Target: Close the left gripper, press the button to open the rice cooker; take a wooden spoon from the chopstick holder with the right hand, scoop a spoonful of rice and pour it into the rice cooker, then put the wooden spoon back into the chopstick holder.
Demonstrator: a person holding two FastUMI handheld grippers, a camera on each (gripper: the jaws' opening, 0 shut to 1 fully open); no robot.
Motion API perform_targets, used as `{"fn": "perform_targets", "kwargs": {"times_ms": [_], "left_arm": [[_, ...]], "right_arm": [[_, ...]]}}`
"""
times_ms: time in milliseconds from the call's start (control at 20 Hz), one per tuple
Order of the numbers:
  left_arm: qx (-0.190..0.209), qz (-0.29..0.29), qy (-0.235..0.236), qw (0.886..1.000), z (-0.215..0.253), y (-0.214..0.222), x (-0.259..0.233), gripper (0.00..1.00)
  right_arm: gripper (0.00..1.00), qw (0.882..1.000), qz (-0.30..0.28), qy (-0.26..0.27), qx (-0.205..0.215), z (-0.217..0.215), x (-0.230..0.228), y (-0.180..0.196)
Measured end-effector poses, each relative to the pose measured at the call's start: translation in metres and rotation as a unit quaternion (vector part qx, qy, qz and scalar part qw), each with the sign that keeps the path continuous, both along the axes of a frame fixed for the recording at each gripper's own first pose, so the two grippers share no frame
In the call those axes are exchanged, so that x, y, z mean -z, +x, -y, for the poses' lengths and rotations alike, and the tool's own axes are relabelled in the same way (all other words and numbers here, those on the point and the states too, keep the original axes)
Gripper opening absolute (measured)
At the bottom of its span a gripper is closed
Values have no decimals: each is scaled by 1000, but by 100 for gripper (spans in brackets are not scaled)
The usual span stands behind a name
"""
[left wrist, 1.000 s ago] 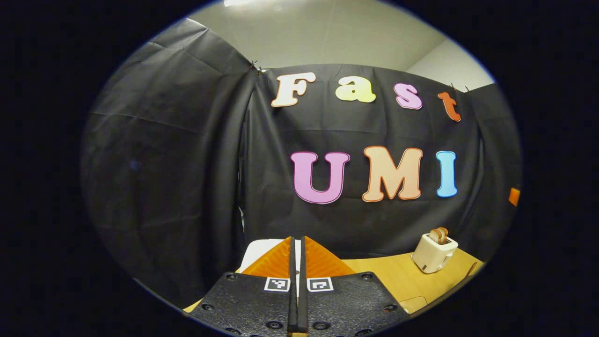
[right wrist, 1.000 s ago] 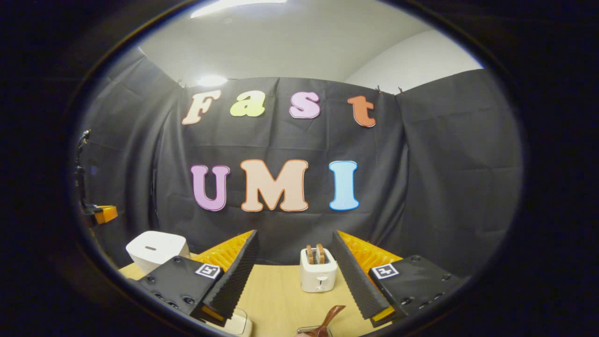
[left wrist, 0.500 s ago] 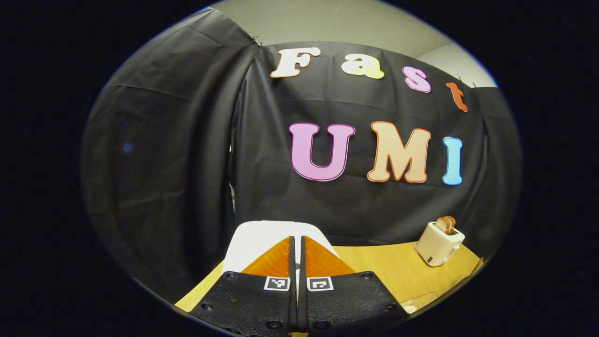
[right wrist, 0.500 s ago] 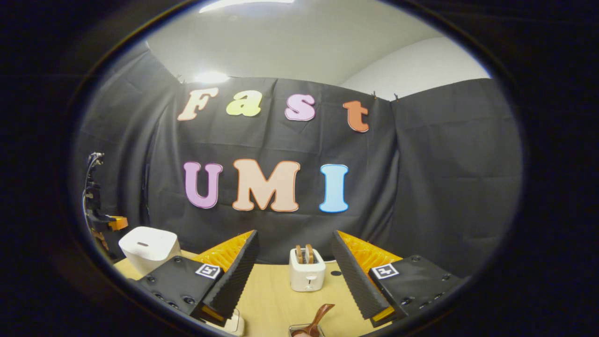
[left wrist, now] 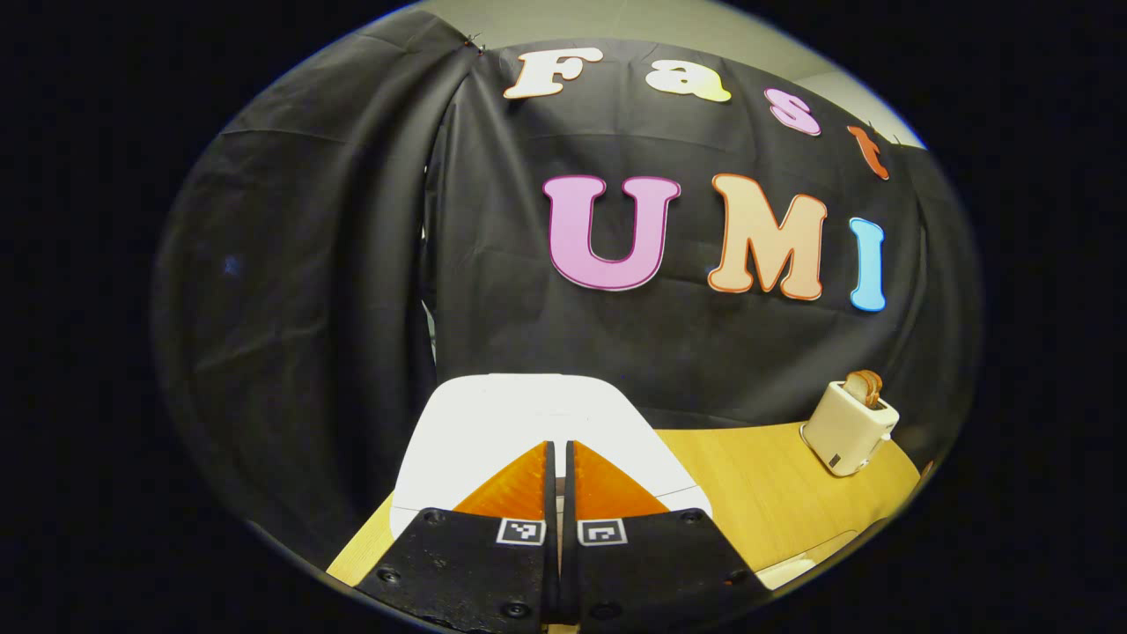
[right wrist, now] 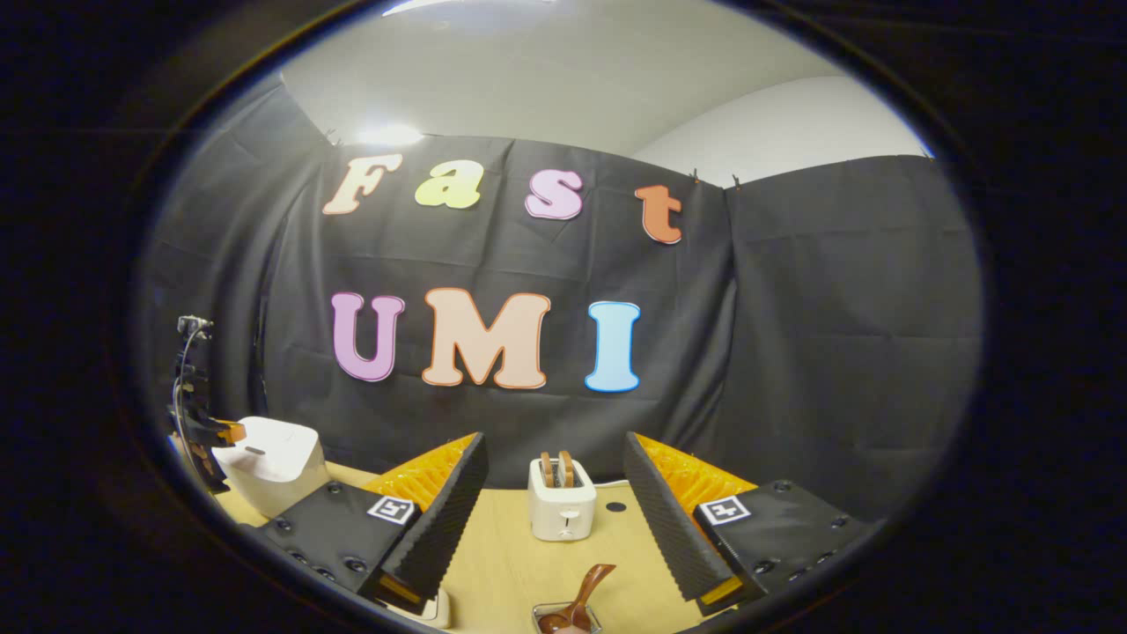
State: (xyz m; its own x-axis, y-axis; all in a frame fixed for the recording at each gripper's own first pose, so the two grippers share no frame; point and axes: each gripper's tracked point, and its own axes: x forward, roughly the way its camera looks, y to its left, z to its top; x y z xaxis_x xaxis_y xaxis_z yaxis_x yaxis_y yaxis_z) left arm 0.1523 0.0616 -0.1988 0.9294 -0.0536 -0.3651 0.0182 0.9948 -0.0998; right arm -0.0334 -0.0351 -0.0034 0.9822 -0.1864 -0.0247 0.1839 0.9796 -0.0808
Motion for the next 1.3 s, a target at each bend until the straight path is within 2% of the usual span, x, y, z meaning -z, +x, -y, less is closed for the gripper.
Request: {"fn": "perform_targets", "kwargs": {"times_ms": [550,650,750,800,950,1050,1100,1250,1300], "left_arm": [[2,-34,-2,999,2,8,41,0],[2,-47,3,999,3,5,47,1],[0,-29,12,1000,3,7,43,0],[0,-31,11,999,3,8,42,0],[0,-4,8,1000,2,12,28,0],[4,15,25,1000,2,16,13,0],[5,25,33,999,2,19,3,0],[1,60,36,998,1,23,-26,0],[1,73,32,997,3,24,-38,6]], "right_arm": [[96,1000,-12,-8,8,-1,9,6],[100,1000,-14,-4,7,-3,11,8],[100,1000,-16,3,4,-6,15,10],[96,1000,-16,4,2,-6,15,9],[96,1000,-11,2,1,-2,11,9],[96,1000,-9,8,2,1,10,8],[100,1000,-9,11,1,2,10,8],[96,1000,-6,12,-2,6,9,5],[100,1000,-6,11,-2,7,8,5]]}}
